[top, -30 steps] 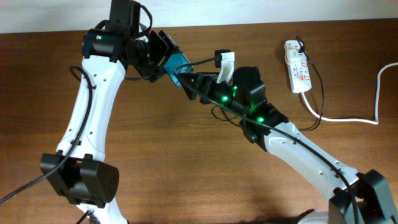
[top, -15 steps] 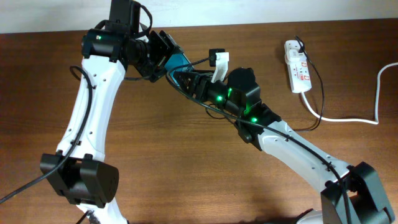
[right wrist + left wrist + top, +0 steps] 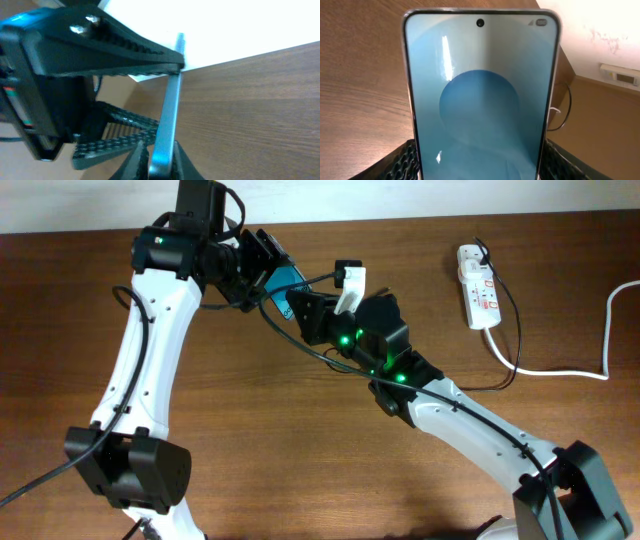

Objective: Plug charger to phone and switch on socket

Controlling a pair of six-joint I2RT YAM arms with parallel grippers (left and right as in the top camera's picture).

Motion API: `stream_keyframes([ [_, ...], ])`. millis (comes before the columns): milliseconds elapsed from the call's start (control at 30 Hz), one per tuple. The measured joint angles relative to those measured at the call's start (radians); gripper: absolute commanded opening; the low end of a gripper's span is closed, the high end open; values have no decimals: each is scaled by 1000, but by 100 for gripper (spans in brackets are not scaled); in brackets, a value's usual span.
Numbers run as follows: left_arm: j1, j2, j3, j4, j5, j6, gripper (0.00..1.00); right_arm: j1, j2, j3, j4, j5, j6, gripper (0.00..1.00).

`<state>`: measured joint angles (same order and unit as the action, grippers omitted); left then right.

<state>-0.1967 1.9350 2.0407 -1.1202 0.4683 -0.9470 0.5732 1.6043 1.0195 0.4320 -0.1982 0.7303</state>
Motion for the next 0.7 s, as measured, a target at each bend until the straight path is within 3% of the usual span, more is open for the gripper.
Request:
stream_keyframes([
  [367, 2, -2, 0, 5, 7, 0, 44, -3, 3, 0, -2, 2, 33, 4],
  [600, 2, -2, 1, 3, 11, -4, 61, -24, 3, -3, 6, -43, 30, 4],
  [700, 2, -2, 2, 4, 20, -19, 77, -49, 3, -3, 6, -97, 25, 4],
])
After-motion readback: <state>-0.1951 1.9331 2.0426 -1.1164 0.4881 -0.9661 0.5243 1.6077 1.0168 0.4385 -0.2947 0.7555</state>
